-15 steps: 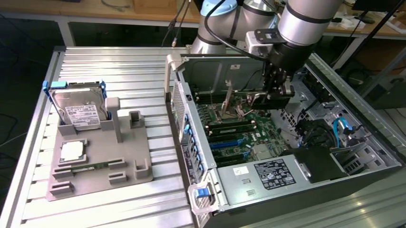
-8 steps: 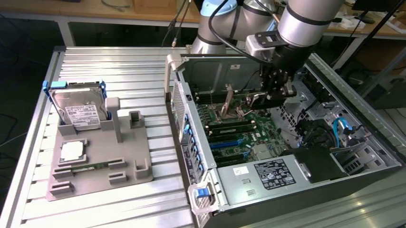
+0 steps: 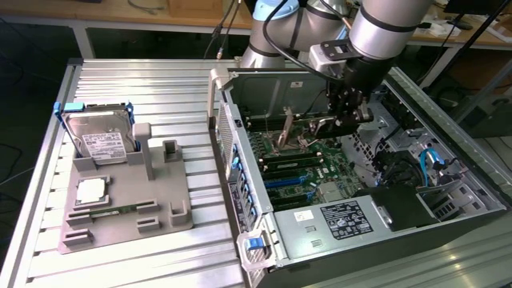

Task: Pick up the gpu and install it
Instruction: 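Insert the gpu into the slot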

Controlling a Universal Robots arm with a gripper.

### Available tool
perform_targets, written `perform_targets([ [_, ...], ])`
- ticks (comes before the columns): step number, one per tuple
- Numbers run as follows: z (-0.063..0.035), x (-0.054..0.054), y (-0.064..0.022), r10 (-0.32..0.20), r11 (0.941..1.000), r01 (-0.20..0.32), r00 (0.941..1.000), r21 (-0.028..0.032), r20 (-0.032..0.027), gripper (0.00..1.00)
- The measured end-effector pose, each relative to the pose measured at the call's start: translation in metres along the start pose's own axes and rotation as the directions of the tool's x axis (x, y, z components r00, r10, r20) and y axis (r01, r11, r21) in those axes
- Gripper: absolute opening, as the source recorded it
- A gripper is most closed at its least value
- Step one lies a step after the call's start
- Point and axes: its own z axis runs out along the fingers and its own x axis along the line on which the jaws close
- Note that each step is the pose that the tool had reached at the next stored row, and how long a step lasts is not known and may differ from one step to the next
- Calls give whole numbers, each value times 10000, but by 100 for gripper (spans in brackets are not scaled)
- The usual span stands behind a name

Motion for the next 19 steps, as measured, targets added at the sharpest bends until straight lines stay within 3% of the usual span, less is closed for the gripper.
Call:
perform_targets([
  [6, 11, 6, 156, -5, 10000, 5, 10000, 39, -12, 27],
  [19, 85, 210, 224, -6, 10000, 6, 10000, 39, -12, 27],
])
